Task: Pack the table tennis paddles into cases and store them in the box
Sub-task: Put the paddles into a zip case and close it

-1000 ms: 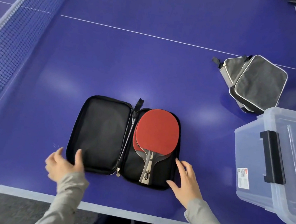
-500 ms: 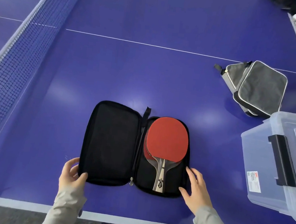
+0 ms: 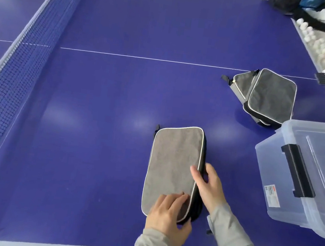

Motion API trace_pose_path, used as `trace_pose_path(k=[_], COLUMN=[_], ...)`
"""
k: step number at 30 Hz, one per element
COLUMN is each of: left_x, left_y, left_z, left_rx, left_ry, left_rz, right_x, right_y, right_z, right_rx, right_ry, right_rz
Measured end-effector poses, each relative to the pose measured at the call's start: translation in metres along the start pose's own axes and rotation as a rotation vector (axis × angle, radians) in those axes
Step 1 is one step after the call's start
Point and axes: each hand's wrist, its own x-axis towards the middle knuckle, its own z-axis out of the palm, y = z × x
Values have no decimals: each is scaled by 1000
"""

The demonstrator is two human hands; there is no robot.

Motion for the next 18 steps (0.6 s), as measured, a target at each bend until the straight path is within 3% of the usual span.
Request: trace_pose_path(k=[4, 9, 12, 18], left_x=[5, 24, 47, 85], left_y=[-13, -72, -97, -104], left_z=[9, -1, -8, 3], left_rx=[24, -167, -363, -608], left_ry=[-41, 65, 38, -71], left_rz=[-32, -603, -881, -1028], right_x=[19, 41, 44, 38], right_y=[13, 39, 56, 64], right_z=[-3, -14, -12, -9], right_rx=[-191, -203, -167, -28], right_ry=[60, 20, -7, -4], right_rz=[23, 203, 310, 236])
